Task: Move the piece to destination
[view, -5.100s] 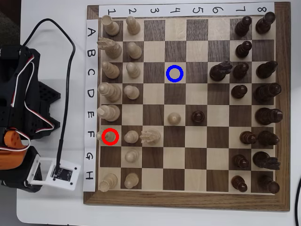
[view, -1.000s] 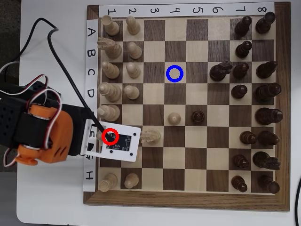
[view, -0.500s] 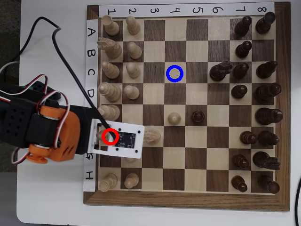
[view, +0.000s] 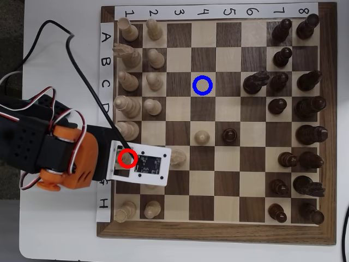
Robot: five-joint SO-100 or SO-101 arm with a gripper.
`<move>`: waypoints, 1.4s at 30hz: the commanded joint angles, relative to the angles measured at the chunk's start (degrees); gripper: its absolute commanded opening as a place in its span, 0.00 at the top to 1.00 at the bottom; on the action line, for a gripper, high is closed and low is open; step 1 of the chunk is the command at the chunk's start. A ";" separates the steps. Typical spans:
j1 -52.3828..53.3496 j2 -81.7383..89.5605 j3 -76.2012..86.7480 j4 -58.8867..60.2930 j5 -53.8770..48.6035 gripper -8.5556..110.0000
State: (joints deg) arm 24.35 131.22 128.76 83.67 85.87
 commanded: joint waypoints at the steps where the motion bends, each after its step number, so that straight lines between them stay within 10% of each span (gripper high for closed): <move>1: 0.97 -0.09 0.18 -0.79 -0.97 0.79; 42: 1.05 -0.97 1.14 -2.20 -0.97 0.86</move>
State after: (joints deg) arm 25.40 130.34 130.52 82.00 84.73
